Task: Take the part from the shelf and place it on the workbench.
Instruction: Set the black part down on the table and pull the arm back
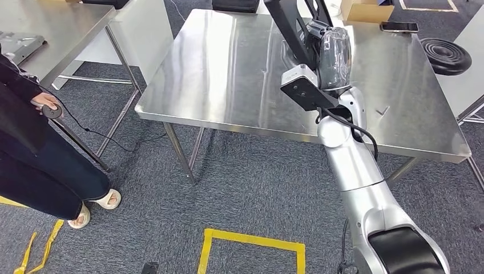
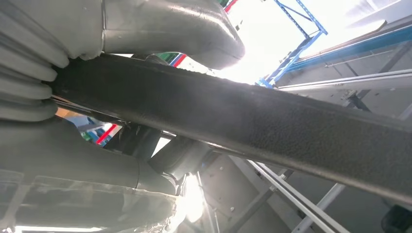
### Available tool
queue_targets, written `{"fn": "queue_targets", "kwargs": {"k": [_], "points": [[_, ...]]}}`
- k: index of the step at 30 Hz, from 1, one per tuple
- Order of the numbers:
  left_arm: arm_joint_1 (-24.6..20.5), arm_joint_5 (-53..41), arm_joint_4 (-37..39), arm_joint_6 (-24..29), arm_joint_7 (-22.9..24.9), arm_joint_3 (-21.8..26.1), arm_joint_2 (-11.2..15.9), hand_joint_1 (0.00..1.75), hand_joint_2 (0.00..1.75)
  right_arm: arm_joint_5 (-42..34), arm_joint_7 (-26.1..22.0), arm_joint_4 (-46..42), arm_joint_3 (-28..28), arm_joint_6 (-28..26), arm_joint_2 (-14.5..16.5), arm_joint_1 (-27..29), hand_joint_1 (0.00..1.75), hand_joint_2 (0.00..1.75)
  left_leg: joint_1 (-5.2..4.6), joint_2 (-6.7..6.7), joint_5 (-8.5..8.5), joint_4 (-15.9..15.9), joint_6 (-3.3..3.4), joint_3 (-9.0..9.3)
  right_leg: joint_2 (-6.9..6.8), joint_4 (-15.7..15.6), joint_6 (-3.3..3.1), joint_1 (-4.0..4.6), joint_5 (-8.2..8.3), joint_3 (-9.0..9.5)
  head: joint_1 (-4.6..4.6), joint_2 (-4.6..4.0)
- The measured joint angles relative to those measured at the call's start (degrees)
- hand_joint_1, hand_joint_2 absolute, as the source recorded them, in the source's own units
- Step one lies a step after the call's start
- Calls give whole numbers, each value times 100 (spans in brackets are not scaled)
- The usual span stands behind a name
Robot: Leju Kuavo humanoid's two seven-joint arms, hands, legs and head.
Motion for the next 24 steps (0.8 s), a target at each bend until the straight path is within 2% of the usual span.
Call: {"fn": "queue_targets", "kwargs": {"k": [1, 3, 4, 5, 6, 8, 9, 10, 11, 13, 15, 16, 18, 19, 20, 21, 22, 23, 24], "points": [[0, 0, 1, 0, 0, 0, -4, 0, 175, 0, 0, -1, -2, 0, -4, -12, 175, 175, 19, 32, 28, -62, -14, 38, -42, 235, -13, 15, -115, -111, 9, -1], [1, -1, 2, -1, 0, -1, -20, 0, 175, 1, -2, 3, -1, 0, -12, -19, 175, 175, 13, 81, 40, -93, -11, 57, -111, 951, -36, 22, -407, -455, 21, -1], [2, -2, 2, -1, 0, -1, -26, 0, 175, 1, -1, 6, -1, 0, -15, -4, 175, 175, 11, 104, 37, -92, -11, 56, -120, 1234, -22, 23, -491, -596, 22, 0], [3, -2, 2, -1, 0, -1, -30, 0, 175, 2, -1, 10, -1, 0, -20, 12, 175, 175, 9, 121, 34, -90, -12, 55, -128, 1328, 13, 22, -491, -648, 22, 0], [3, -2, 2, -1, 0, 0, -31, 0, 175, 2, -1, 13, -2, -1, -25, 25, 175, 175, 9, 135, 30, -86, -17, 55, -141, 1199, 61, 21, -407, -591, 23, 0], [3, -4, 2, 0, 0, 0, -37, 0, 175, 3, -1, 15, -4, -2, -29, 28, 175, 175, 6, 160, 10, -64, -43, 61, -231, 426, 155, 22, -101, -210, 28, 0], [3, -5, 2, 1, 0, -1, -39, 0, 175, 3, -3, 15, -4, -2, -30, 25, 175, 175, -10, 172, -6, -47, -65, 57, -298, 76, 160, 30, 19, -22, 30, -1], [3, -7, 2, 3, 0, -1, -41, 0, 175, 4, -4, 13, -4, -2, -26, 24, 175, 175, -27, 183, -22, -27, -89, 49, -336, -159, 123, 37, 94, 103, 28, 0], [6, -8, 2, 7, 0, -1, -41, 0, 175, 11, -6, 12, -4, -3, -23, 25, 175, 175, -44, 195, -33, -10, -108, 43, -356, -247, 70, 44, 119, 148, 26, 0], [13, -9, 2, 13, -3, 0, -39, 0, 175, 75, -8, 9, -4, -35, -20, 28, 175, 175, -57, 217, -48, 14, -140, 31, -307, -257, -36, 28, 143, 148, 22, 0], [14, -9, 2, 8, -20, 0, -34, 0, 175, 176, -8, 9, -5, -117, -23, 28, 175, 175, -38, 168, -159, 155, -204, -36, -276, -267, -92, -18, 160, 156, 19, 0], [13, -10, 2, 0, -33, 0, -32, 0, 175, 218, -8, 9, -5, -159, -21, 28, 175, 175, -18, 124, -297, 382, -248, -140, -263, -272, -123, -43, 164, 162, 13, 0], [17, -13, 2, -22, -57, 0, -29, 0, 175, 259, -8, 9, -4, -213, -15, 31, 175, 175, 32, 64, -626, 1067, -328, -456, -237, -272, -163, -48, 163, 164, 3, 0], [21, -13, 2, -42, -65, 0, -28, 0, 175, 270, -8, 9, -3, -226, -13, 34, 175, 175, 58, 58, -730, 1378, -354, -611, -224, -271, -168, -49, 163, 163, 3, 0], [26, -14, 2, -59, -71, 0, -26, 0, 175, 277, -8, 9, -3, -237, -13, 38, 175, 175, 83, 58, -741, 1528, -370, -695, -210, -271, -168, -52, 163, 163, 3, 0], [28, -14, 2, -76, -78, 0, -25, 0, 175, 283, -8, 9, -3, -246, -14, 40, 175, 175, 107, 58, -655, 1484, -377, -685, -197, -271, -168, -57, 162, 165, 3, -1], [28, -15, 2, -91, -83, 0, -23, 0, 175, 289, -8, 8, -4, -255, -15, 42, 175, 175, 128, 59, -490, 1243, -376, -575, -182, -270, -166, -63, 161, 169, 3, -2], [27, -15, 2, -97, -89, 0, -21, 0, 175, 295, -8, 3, -4, -263, -16, 42, 175, 175, 145, 57, -300, 865, -370, -390, -168, -270, -164, -69, 161, 173, 2, -1], [23, -15, 2, -105, -95, 0, -19, 0, 175, 299, -8, -5, -6, -273, -17, 40, 175, 175, 147, 50, -181, 502, -364, -207, -156, -273, -156, -62, 160, 170, 3, 0]]}}
